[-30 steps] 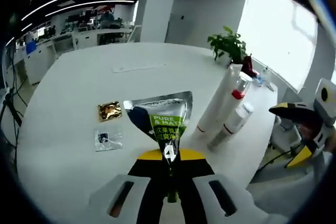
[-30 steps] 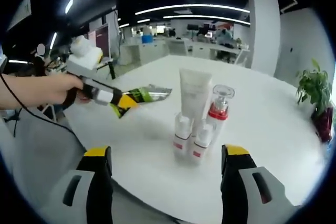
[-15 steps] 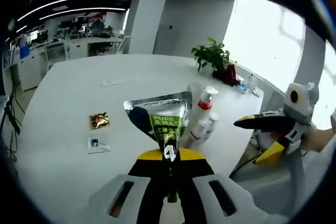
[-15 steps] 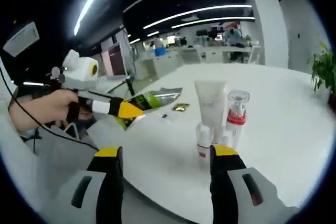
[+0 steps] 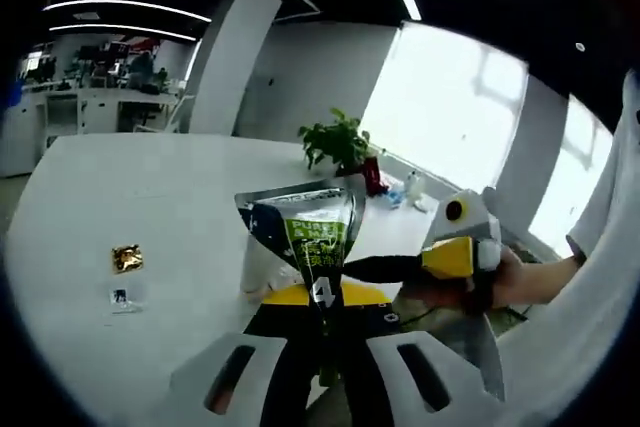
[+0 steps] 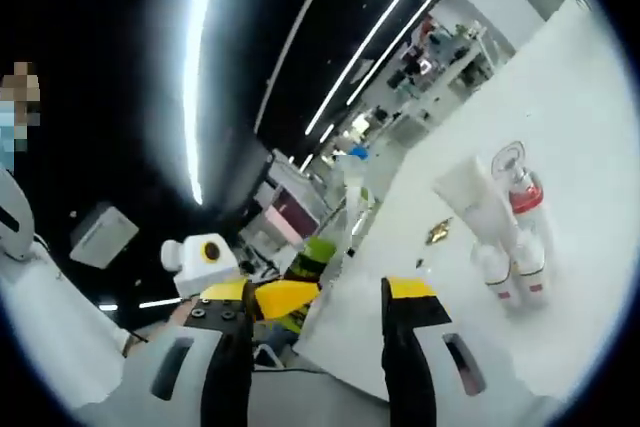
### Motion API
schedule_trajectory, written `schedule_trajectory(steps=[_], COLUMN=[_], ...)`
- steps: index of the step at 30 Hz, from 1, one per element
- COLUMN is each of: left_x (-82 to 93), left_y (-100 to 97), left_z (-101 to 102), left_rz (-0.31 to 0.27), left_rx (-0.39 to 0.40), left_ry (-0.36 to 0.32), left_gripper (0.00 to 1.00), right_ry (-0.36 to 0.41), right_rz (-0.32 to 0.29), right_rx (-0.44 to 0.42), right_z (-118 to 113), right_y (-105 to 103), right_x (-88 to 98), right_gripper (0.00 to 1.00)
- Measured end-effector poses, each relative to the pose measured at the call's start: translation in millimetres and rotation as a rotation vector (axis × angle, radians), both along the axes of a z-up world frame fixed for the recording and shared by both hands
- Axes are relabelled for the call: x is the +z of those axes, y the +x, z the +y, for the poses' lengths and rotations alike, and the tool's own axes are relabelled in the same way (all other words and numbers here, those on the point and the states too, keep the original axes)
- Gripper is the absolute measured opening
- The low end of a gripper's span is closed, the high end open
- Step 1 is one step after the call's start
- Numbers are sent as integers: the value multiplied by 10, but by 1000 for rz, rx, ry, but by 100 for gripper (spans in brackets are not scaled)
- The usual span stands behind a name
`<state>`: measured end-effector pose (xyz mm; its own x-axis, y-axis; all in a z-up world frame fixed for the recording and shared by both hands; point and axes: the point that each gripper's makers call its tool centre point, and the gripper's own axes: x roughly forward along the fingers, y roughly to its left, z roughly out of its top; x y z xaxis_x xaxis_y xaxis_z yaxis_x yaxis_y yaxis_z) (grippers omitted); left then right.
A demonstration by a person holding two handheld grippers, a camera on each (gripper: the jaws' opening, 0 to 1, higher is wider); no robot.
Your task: Arrange the skincare products in the storage area until every visible bottle or jar stands upright without overlapping.
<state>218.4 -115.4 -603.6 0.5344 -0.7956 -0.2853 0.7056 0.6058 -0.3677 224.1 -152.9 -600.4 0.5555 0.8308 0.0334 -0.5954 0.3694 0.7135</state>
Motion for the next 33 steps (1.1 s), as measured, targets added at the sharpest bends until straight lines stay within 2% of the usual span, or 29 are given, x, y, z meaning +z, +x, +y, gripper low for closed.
schedule_trajectory(steps=[3, 6, 11, 12, 16, 19, 21, 25, 28, 29, 33], left_x=[59, 97, 121, 118, 132, 149, 149, 172, 170, 178, 258], left_y=[-90, -166, -232, -234, -293, -338, -348, -386, -372, -370, -297], left_z=[-65, -123, -178, -184, -227, -266, -285, -278, -190, -178, 38], left_rz=[-4, -5, 3, 3, 2, 5, 9, -19, -36, -39, -5], left_rx=[-25, -46, -66, -63, -79, -99, -95, -110, -99, -99, -65], left_ry=[-23, -40, -64, -66, -108, -122, -114, -86, -56, -59, -136], left_gripper=[2, 2, 3, 3, 5, 13, 21, 26, 27, 30, 40], right_ry=[8, 77, 141, 146, 169, 188, 217, 234, 244, 242, 260], right_rz=[-2, -5, -13, -15, -9, -6, -2, -3, 2, -3, -17], right_rx=[2, 4, -1, 4, 15, 22, 39, 49, 55, 57, 79], right_z=[27, 65, 78, 87, 49, 25, 18, -3, -25, -25, 6], right_y=[14, 11, -12, -30, -80, -110, -158, -200, -215, -224, -253], right_x=[47, 174, 285, 299, 326, 347, 382, 404, 419, 432, 520], right_gripper=[46, 40, 18, 17, 15, 11, 8, 8, 7, 7, 7])
